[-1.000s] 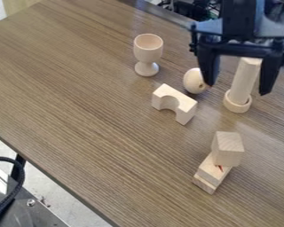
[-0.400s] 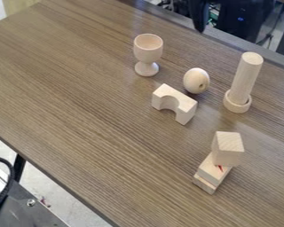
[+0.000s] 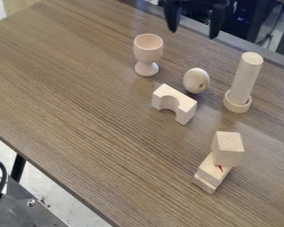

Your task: Put the ball on the wood

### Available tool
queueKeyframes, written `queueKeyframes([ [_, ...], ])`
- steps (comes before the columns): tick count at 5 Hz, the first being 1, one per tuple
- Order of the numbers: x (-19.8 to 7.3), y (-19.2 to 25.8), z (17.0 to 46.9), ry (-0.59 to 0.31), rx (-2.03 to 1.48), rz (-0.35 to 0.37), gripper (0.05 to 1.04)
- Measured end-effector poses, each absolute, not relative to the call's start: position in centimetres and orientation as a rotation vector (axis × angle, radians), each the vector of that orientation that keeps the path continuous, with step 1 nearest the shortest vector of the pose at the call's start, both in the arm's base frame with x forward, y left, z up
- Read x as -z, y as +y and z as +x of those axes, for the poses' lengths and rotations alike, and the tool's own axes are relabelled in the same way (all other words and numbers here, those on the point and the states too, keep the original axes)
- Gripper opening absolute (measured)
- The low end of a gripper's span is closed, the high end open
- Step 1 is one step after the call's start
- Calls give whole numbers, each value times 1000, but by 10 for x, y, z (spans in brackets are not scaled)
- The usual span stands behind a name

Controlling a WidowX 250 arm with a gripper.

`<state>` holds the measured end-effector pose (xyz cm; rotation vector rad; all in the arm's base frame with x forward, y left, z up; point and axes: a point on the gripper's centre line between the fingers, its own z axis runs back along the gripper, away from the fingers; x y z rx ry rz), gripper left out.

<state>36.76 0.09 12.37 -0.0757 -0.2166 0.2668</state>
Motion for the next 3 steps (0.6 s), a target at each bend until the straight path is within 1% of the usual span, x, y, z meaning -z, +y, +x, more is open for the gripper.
queueKeyframes([
  [2, -74, -3, 375, -195, -227, -101, 1000],
  [3, -52, -9, 378, -171, -209, -94, 999],
])
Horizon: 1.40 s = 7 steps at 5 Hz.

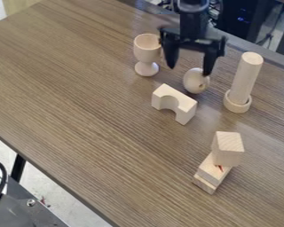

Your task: Put the ball on the wood

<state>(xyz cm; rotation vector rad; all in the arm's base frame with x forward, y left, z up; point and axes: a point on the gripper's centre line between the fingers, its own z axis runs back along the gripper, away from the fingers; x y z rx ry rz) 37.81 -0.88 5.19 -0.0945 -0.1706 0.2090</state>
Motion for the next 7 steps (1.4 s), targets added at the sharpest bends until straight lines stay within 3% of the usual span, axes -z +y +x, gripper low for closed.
queueKeyframes([
  [2, -43, -11, 389, -173, -180, -76, 967],
  [3, -43, -14, 389, -173, -175, -78, 744],
  [5, -43, -18, 386, -109, -165, -92, 737],
  [6, -53, -18, 389, -109, -161, -96, 737],
  [7, -95, -16, 394, -200, -155, -87, 737],
])
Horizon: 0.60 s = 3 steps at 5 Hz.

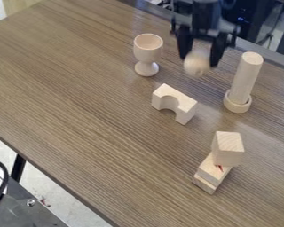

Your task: Put the ball on the wood

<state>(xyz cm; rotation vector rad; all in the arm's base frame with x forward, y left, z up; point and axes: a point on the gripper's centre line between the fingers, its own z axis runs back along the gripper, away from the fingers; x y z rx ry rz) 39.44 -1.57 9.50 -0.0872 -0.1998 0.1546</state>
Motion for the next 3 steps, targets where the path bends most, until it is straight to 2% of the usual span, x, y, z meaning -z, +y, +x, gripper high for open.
queueKeyframes([
  [2, -149, 1, 390, -322, -188, -63, 737],
  [3, -164, 19, 383, -356, -242, -56, 737],
])
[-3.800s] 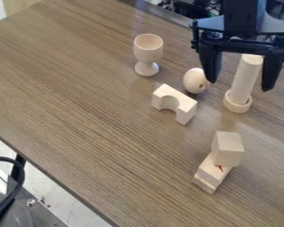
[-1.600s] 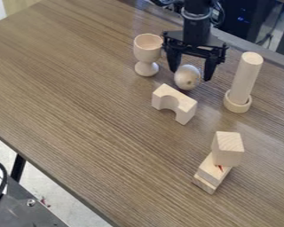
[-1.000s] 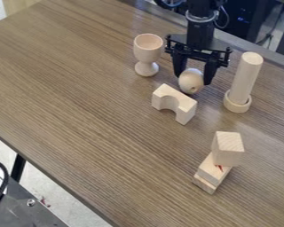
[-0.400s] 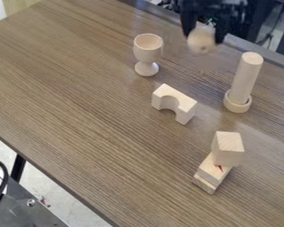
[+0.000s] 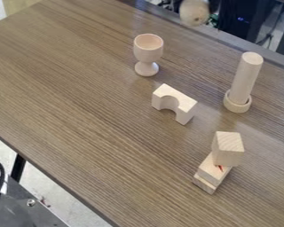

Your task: Put the ball on the wood

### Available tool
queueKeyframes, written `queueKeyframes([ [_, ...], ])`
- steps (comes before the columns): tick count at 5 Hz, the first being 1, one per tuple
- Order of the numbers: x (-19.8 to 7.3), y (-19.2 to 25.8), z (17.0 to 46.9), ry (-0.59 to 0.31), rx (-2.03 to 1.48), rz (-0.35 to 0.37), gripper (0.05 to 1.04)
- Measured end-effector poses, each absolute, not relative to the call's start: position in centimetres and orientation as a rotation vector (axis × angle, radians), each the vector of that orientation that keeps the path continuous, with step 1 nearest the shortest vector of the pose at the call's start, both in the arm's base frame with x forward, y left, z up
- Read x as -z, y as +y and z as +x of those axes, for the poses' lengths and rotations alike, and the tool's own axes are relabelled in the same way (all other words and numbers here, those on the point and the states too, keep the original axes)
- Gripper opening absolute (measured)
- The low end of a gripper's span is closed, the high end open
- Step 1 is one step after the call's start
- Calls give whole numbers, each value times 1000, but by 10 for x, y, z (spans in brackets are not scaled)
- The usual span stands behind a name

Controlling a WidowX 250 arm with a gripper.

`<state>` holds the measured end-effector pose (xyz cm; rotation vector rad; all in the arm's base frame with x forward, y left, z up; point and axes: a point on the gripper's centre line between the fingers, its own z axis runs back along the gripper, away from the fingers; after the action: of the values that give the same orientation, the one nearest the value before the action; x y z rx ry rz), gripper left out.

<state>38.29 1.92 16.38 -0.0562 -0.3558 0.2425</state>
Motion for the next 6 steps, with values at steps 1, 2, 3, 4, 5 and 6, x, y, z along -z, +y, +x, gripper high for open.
queueKeyframes([
  [1, -163, 36, 376, -354, -297, -62, 737],
  [2, -155, 50, 370, -341, -333, -75, 737],
  [3, -148, 58, 365, -330, -354, -88, 737],
  [4, -147, 63, 365, -339, -361, -101, 737],
  [5, -146, 68, 367, -352, -365, -99, 737],
  [6, -136, 70, 369, -336, -365, -94, 737],
])
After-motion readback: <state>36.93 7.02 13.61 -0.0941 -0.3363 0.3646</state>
